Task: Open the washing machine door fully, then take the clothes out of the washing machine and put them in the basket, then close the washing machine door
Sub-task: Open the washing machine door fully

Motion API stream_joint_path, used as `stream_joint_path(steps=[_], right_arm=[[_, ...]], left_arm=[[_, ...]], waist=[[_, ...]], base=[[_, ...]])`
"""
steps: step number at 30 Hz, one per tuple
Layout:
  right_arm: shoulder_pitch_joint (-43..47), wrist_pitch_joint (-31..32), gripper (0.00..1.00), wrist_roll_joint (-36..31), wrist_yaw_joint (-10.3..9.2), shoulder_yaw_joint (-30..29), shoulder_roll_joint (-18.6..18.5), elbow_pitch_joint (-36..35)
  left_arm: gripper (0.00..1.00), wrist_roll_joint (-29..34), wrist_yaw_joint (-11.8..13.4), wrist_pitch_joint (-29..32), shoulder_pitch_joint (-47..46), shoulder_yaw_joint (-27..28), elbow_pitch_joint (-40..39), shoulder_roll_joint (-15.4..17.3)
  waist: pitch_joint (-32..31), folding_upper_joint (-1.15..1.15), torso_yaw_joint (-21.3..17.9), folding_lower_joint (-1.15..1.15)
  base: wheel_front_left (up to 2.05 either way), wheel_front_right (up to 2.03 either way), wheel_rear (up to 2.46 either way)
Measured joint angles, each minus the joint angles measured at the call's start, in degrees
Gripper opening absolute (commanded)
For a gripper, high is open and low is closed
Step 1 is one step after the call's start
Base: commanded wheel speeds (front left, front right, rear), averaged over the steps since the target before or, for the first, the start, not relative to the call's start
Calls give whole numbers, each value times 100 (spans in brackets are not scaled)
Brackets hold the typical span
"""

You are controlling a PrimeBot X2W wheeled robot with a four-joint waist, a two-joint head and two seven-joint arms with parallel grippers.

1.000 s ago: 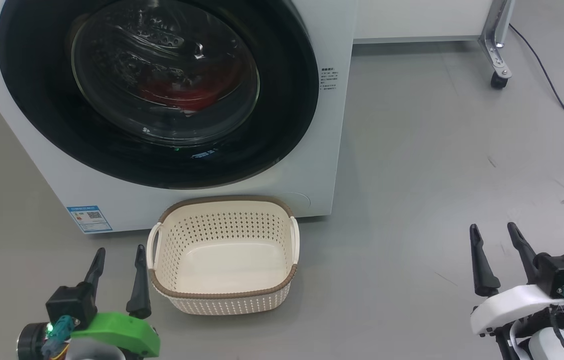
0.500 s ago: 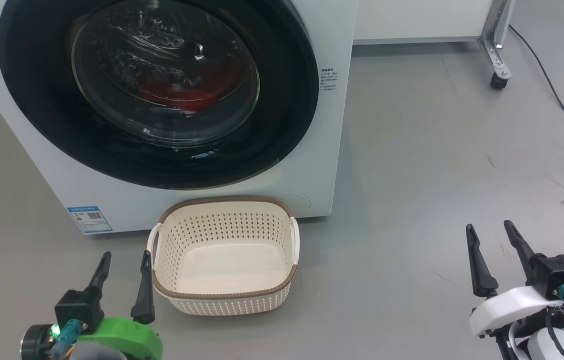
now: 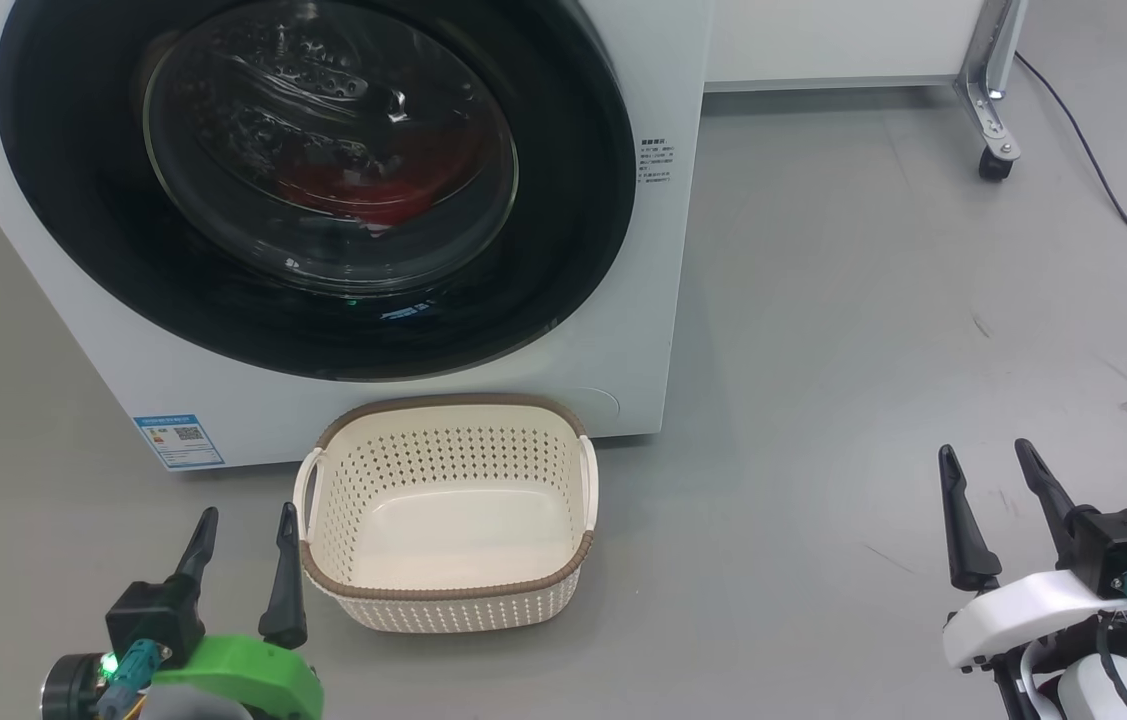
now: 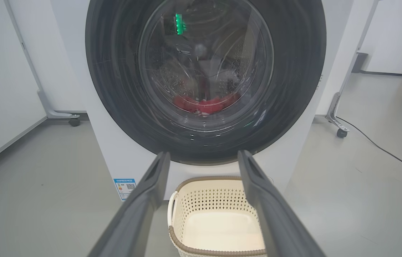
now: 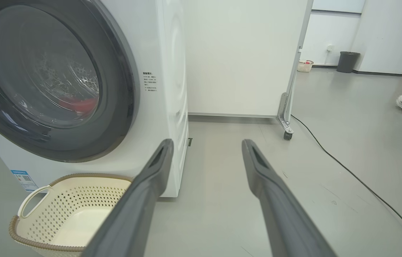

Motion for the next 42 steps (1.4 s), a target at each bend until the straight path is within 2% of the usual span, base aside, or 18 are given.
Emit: stream_joint_path(steps=[2, 3, 4, 13, 23, 33, 42], right_arm=[[1, 0, 100, 0, 0, -16, 9, 0], [1, 0, 46, 0, 0, -41, 19, -1], [1, 0, 0, 1, 4, -55, 26, -1], [10, 0, 0, 54, 111, -83, 87, 32], [11, 0, 0, 326, 327, -189, 188, 74], [-235, 13, 0, 1443, 667, -659, 536, 112], [-773, 514, 0, 2872, 832, -1111, 799, 274]], left_arm=[[100, 1, 0, 0, -1, 4, 12, -1], [100, 1, 0, 0, -1, 7, 16, -3], [100, 1, 0, 0, -1, 10, 19, -5], [100, 26, -7, 0, -4, 20, 55, -21], [100, 76, -33, 0, -19, 37, 62, -53], [100, 142, -80, 0, -258, 26, -82, -82], [100, 259, -109, 0, -477, 2, -241, -119]], waist=[[-2, 0, -2, 0], [-3, 0, -3, 0], [-4, 0, -5, 0], [5, 0, -12, 0], [66, 0, -1, 0], [327, 0, 46, 0], [706, 0, 140, 0]], base=[[0, 0, 0], [0, 0, 0], [0, 0, 0], [0, 0, 0], [0, 0, 0], [0, 0, 0], [0, 0, 0]])
